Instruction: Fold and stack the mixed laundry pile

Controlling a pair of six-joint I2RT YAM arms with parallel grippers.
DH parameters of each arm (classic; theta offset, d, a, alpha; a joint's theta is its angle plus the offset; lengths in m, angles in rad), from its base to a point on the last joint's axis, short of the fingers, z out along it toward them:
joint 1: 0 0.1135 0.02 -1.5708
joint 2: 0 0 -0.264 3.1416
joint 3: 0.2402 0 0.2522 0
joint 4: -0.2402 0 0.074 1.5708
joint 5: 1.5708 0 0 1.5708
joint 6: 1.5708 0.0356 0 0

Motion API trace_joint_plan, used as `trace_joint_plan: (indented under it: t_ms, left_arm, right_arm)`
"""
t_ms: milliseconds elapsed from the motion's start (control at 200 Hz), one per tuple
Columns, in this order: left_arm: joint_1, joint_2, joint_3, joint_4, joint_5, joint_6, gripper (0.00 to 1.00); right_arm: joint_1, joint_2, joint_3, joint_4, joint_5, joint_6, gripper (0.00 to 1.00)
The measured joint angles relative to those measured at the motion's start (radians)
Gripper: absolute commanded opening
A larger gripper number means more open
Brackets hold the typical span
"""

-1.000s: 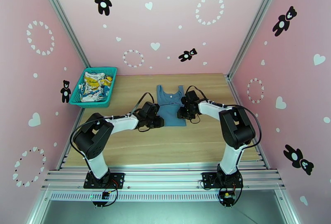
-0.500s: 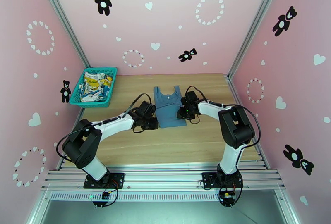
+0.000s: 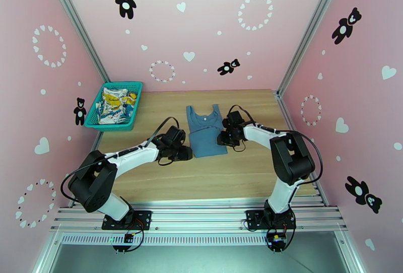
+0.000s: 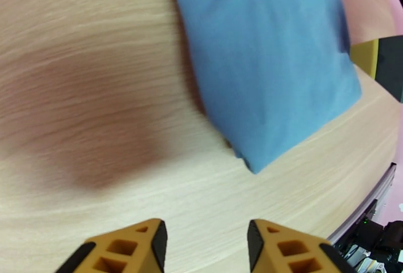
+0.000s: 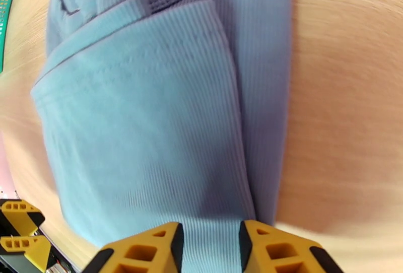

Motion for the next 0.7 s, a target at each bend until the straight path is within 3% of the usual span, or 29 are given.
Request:
trace_joint_plan:
  t_ms: [245, 385, 701]
  left_arm:
    - [-0.05, 0.063, -0.058, 0.166, -0.001, -0.157, 0.59]
    - [-0.072, 0.13, -0.057, 0.239, -0.006, -0.202, 0.53]
    - [-0.072, 0.18, -0.026, 0.272, -0.013, -0.237, 0.39]
  right_arm:
    - [-0.1, -0.11, -0.156, 0.019, -0.093, 0.023, 0.43]
    - [-0.099, -0.107, -0.25, 0.065, -0.146, 0.059, 0.43]
    - [-0.103, -0.078, -0.255, 0.14, -0.21, 0.127, 0.39]
